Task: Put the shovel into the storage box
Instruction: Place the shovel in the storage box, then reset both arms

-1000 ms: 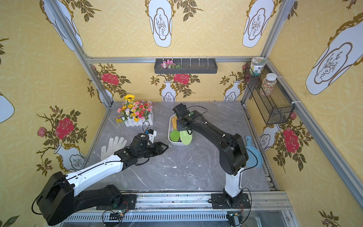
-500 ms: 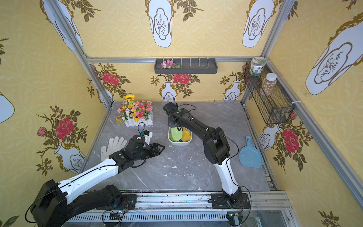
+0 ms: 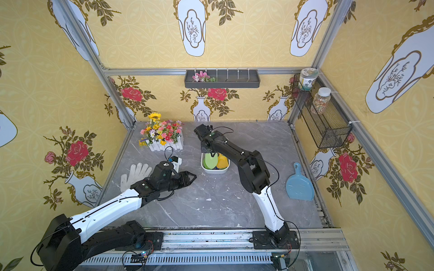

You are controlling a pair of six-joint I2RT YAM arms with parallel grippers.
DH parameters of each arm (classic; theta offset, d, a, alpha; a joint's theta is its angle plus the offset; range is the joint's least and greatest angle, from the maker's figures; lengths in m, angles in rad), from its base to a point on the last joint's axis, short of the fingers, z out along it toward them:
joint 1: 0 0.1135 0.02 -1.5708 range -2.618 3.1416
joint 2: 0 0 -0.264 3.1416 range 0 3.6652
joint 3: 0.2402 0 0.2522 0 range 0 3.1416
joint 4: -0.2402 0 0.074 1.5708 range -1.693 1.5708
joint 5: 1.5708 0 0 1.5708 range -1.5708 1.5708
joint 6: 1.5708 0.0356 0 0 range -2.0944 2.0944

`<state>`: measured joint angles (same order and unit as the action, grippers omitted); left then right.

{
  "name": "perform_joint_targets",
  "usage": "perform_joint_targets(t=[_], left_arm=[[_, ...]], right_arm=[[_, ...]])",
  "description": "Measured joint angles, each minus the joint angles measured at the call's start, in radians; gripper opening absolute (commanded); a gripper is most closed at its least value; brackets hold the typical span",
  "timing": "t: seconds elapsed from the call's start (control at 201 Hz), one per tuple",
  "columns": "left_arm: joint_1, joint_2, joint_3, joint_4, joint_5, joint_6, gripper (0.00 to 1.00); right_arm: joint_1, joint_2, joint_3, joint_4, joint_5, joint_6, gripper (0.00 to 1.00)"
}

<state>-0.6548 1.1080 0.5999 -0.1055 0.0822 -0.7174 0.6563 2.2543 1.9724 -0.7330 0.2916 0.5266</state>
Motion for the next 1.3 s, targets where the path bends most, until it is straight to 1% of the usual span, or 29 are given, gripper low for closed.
perform_joint_targets(t=[0.055, 0.135, 0.219, 0.304, 0.478, 0.543, 0.573, 0.588, 0.628, 0.683, 0.727, 0.767, 0.837, 0.842, 0.847, 0.857, 0.862, 0.892, 0.992, 1.126, 1.296], left_arm=[[0.000, 0.001, -0.001, 0.000, 0.000, 0.000, 0.55], [0.000, 0.001, -0.003, 0.000, 0.000, 0.000, 0.55], [0.000, 0.001, -0.004, 0.001, 0.000, 0.000, 0.55], [0.000, 0.001, -0.004, 0.001, 0.000, 0.000, 0.55], [0.001, 0.007, -0.004, 0.003, 0.000, 0.000, 0.55], [0.002, 0.007, -0.004, 0.005, 0.000, -0.001, 0.56], [0.002, 0.007, -0.004, 0.005, 0.000, -0.006, 0.60], [0.002, 0.007, -0.004, 0.005, 0.000, -0.011, 0.69], [0.002, 0.007, -0.004, 0.005, 0.000, -0.016, 0.79], [0.002, 0.007, -0.004, 0.005, -0.003, -0.019, 0.87], [0.002, 0.007, -0.003, 0.004, -0.008, -0.028, 0.99], [0.004, 0.008, 0.000, 0.002, -0.008, -0.025, 1.00], [0.007, 0.013, 0.007, 0.003, -0.011, -0.031, 1.00], [0.007, 0.014, 0.008, 0.003, -0.011, -0.031, 1.00], [0.007, 0.014, 0.008, 0.003, -0.012, -0.031, 1.00], [0.007, 0.015, 0.009, 0.003, -0.014, -0.031, 1.00], [0.007, 0.016, 0.010, 0.003, -0.016, -0.031, 1.00], [0.008, 0.019, 0.014, 0.001, -0.021, -0.032, 1.00], [0.014, 0.027, 0.031, -0.001, -0.037, -0.027, 1.00], [0.029, 0.036, 0.070, -0.023, -0.093, -0.016, 1.00], [0.100, 0.056, 0.125, -0.071, -0.164, 0.021, 1.00]], right_arm=[[0.000, 0.002, 0.000, 0.000, -0.002, 0.001, 0.25], [0.001, 0.005, 0.000, 0.000, -0.003, 0.005, 0.36], [0.003, 0.006, 0.000, -0.001, -0.004, 0.016, 0.43], [0.004, -0.001, -0.007, 0.000, -0.005, 0.018, 0.45], [0.004, -0.040, -0.048, 0.000, -0.003, 0.019, 0.45], [0.005, -0.068, -0.074, 0.002, -0.003, 0.021, 0.49], [0.005, -0.085, -0.089, 0.002, -0.003, 0.022, 0.52], [0.005, -0.092, -0.095, 0.002, -0.003, 0.021, 0.53], [0.005, -0.116, -0.121, 0.008, -0.003, 0.021, 0.56], [0.005, -0.151, -0.160, 0.020, -0.004, 0.018, 0.61], [0.005, -0.183, -0.200, 0.032, -0.005, 0.018, 0.64], [0.005, -0.211, -0.235, 0.040, -0.006, 0.017, 0.65], [0.004, -0.262, -0.301, 0.056, -0.010, 0.014, 0.71], [0.004, -0.265, -0.305, 0.058, -0.011, 0.014, 0.73], [0.003, -0.269, -0.310, 0.059, -0.013, 0.014, 0.82], [0.003, -0.275, -0.319, 0.059, -0.014, 0.014, 0.96], [0.003, -0.283, -0.328, 0.061, -0.014, 0.014, 0.99], [0.002, -0.305, -0.356, 0.068, -0.020, 0.010, 0.97], [-0.006, -0.381, -0.444, 0.099, -0.036, -0.013, 0.97], [-0.030, -0.484, -0.554, 0.135, -0.061, -0.018, 0.97], [-0.098, -0.614, -0.695, 0.180, -0.095, -0.034, 0.97]])
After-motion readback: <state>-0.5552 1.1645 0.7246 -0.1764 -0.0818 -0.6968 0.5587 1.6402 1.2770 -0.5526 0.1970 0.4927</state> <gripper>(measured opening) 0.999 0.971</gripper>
